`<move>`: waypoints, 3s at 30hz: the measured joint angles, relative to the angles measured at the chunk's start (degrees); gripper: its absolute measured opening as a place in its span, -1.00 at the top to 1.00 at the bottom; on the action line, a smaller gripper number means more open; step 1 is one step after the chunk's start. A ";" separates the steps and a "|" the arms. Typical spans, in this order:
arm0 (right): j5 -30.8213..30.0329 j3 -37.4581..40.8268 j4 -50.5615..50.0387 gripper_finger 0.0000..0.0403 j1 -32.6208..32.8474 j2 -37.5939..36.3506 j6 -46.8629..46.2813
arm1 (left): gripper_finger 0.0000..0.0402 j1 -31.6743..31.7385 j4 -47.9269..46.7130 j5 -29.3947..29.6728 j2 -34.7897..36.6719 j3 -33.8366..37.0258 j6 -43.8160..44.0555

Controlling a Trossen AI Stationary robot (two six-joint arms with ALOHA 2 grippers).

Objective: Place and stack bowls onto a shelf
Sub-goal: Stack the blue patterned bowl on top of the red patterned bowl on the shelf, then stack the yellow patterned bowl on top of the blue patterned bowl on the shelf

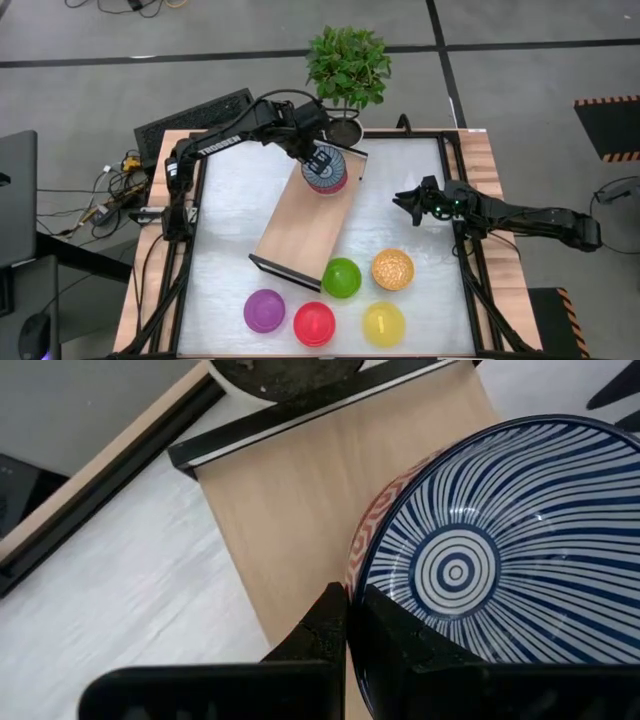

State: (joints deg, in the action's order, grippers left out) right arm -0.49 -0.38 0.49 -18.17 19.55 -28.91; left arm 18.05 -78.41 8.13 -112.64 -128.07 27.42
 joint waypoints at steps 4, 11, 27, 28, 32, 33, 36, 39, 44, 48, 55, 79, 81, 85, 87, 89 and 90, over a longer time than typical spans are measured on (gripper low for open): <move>-0.13 0.02 0.02 0.19 0.00 -0.02 0.58 | 1.00 0.24 0.50 -1.24 -1.50 0.04 -0.87; -0.97 0.02 0.31 0.19 0.02 0.00 0.51 | 1.00 0.19 1.01 -2.59 -2.86 0.04 -1.11; -1.01 0.02 0.32 0.19 0.02 -0.01 0.47 | 0.78 0.35 0.59 -2.59 -2.93 -0.01 -2.05; -1.01 0.02 0.33 0.19 0.02 -0.01 0.47 | 0.74 0.35 0.59 -2.47 -2.93 -0.02 -2.23; -1.01 0.02 0.33 0.19 0.02 -0.02 0.46 | 0.57 0.35 0.59 -2.35 -2.93 -0.02 -2.80; -1.01 0.02 0.33 0.19 0.02 -0.02 0.45 | 0.53 0.35 0.64 -2.35 -2.93 -0.02 -3.08; -1.01 0.02 0.32 0.19 0.02 -0.02 0.45 | 0.40 0.37 1.48 -2.31 -2.93 -0.02 -4.04; -1.01 0.02 0.31 0.19 0.02 0.00 0.45 | 0.29 0.37 1.42 -1.76 -2.93 -0.78 -3.21; -1.03 0.02 0.31 0.19 0.02 -0.01 0.42 | 0.21 0.42 1.36 -1.33 -2.90 -3.59 -3.13; -1.03 0.02 0.31 0.19 0.02 0.00 0.40 | 0.37 0.45 0.42 -1.41 -2.81 -6.76 -3.41; -1.03 0.02 0.31 0.19 0.02 -0.02 0.21 | 0.95 0.57 0.64 -3.63 -3.56 -6.82 -4.87; -1.03 0.02 0.33 0.19 0.02 0.00 -1.06 | 1.00 0.87 0.74 -3.38 -5.96 -6.73 -5.52; -1.03 0.02 0.33 0.19 0.02 0.00 -1.06 | 1.00 0.87 0.76 -3.54 -5.96 -6.73 -4.99; -1.03 0.02 0.33 0.19 0.02 -0.01 -1.06 | 1.00 0.19 2.04 -6.67 -5.11 -6.81 -4.20; -1.03 0.02 0.33 0.19 0.02 -0.02 -1.06 | 0.98 -0.94 4.23 -7.32 -3.67 -6.82 -4.12; -1.03 0.02 0.33 0.19 0.02 -0.02 -1.06 | 0.95 -2.50 7.38 -7.43 -2.12 -6.90 -4.12; -1.03 0.02 0.33 0.19 0.03 -0.02 -1.06 | 0.94 -3.38 9.37 -7.42 -1.65 -6.93 -4.13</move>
State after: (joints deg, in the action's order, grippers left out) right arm -1.52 -0.36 0.82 -18.14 19.53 -29.98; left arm 14.66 -69.04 0.71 -114.29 -135.00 23.29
